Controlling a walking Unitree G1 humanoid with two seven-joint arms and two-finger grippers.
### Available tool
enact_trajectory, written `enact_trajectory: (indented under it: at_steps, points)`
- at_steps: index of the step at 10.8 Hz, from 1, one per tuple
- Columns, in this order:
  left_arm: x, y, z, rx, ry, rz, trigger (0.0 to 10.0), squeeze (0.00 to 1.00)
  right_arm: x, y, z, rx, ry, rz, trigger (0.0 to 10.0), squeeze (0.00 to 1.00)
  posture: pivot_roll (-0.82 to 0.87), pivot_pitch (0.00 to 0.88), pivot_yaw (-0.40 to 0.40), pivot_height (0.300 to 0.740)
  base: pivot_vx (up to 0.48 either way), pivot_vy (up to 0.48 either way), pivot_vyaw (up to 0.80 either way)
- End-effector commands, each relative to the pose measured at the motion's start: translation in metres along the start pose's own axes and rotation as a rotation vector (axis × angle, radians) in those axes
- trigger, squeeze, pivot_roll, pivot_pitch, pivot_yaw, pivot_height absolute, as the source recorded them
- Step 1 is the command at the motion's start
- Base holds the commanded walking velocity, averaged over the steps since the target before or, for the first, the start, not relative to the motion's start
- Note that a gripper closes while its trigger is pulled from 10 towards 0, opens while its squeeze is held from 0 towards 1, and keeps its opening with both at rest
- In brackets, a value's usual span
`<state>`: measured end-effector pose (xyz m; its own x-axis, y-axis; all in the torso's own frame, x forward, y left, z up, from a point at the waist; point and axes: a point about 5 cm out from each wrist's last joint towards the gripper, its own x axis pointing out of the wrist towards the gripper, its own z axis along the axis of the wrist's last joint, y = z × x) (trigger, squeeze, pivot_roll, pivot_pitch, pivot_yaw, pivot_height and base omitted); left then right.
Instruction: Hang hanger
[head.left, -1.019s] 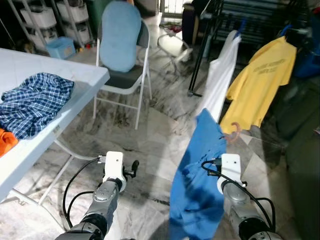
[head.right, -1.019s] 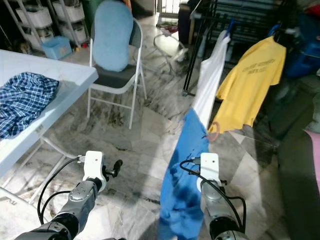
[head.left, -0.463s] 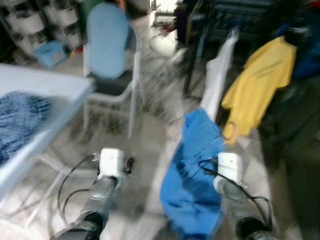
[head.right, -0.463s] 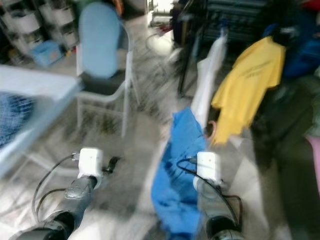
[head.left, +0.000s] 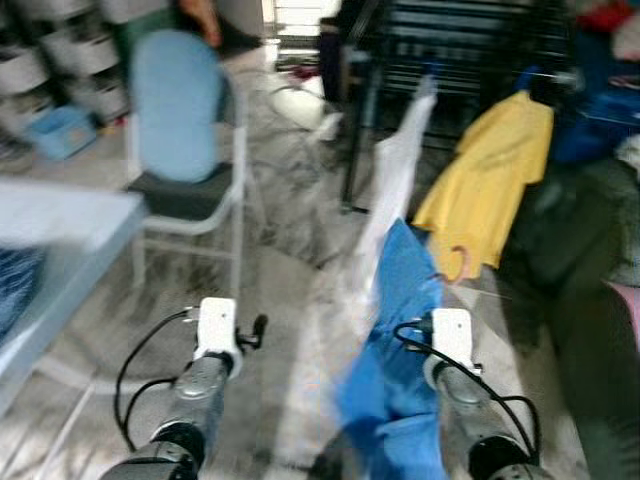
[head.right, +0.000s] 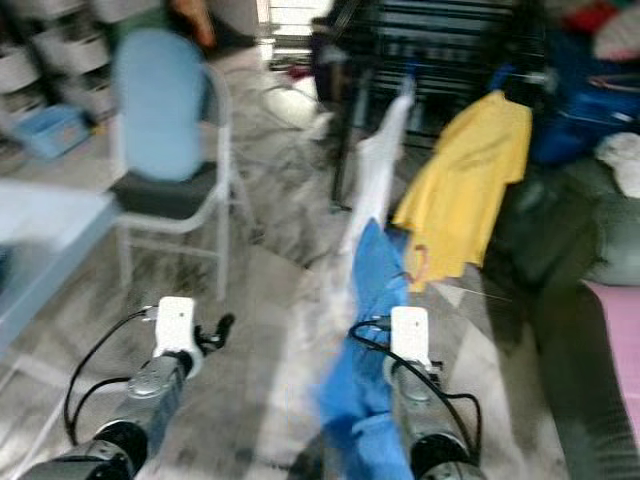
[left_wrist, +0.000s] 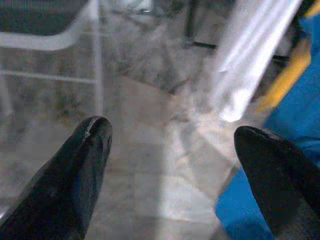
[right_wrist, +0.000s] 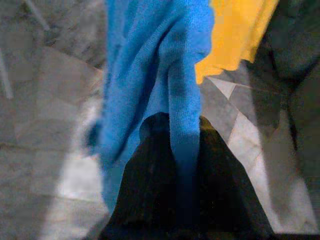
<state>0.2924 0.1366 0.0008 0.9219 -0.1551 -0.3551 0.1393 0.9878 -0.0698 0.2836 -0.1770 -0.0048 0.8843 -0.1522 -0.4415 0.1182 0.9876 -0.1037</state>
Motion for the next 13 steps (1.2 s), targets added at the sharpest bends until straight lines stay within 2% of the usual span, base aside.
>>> enact_trajectory:
  at_steps: [1, 4, 8, 10, 11, 12, 13]
  points:
    - [0.003, -0.015, 0.002, -0.002, -0.011, -0.059, 10.0, 0.0, -0.002, -0.007, -0.001, 0.004, -0.012, -0.021, 10.0, 0.0, -0.2, 0.067, 0.024, 0.74, 0.424, 0.0, 0.0]
    - [0.003, -0.018, 0.002, 0.001, -0.002, -0.068, 10.0, 0.0, -0.004, -0.002, -0.01, -0.023, 0.031, 0.036, 10.0, 0.0, -0.21, 0.07, 0.026, 0.74, 0.38, 0.29, 0.0]
    - [0.001, -0.018, -0.003, 0.028, 0.021, -0.078, 10.0, 0.0, -0.006, -0.002, -0.014, -0.005, 0.041, 0.038, 10.0, 0.0, -0.21, 0.075, 0.033, 0.74, 0.335, 0.341, 0.0]
    - [0.002, -0.02, -0.004, 0.031, 0.038, -0.075, 10.0, 0.0, -0.006, -0.003, -0.015, -0.007, 0.043, 0.033, 10.0, 0.0, -0.21, 0.075, 0.033, 0.74, 0.0, 0.0, 0.0]
    - [-0.001, -0.018, -0.011, 0.063, 0.066, -0.059, 10.0, 0.0, -0.007, -0.004, -0.016, -0.006, 0.047, 0.031, 10.0, 0.0, -0.21, 0.073, 0.031, 0.74, 0.0, 0.0, 0.0]
    - [-0.009, -0.008, -0.027, 0.101, 0.134, -0.009, 10.0, 0.0, -0.008, -0.004, -0.021, -0.002, 0.049, 0.037, 10.0, 0.0, -0.21, 0.073, 0.028, 0.74, 0.0, 0.0, 0.0]
    - [-0.013, -0.002, -0.036, 0.099, 0.179, 0.027, 10.0, 0.0, -0.009, -0.003, -0.023, -0.001, 0.048, 0.051, 10.0, 0.0, -0.21, 0.076, 0.025, 0.74, 0.0, 0.0, 0.0]
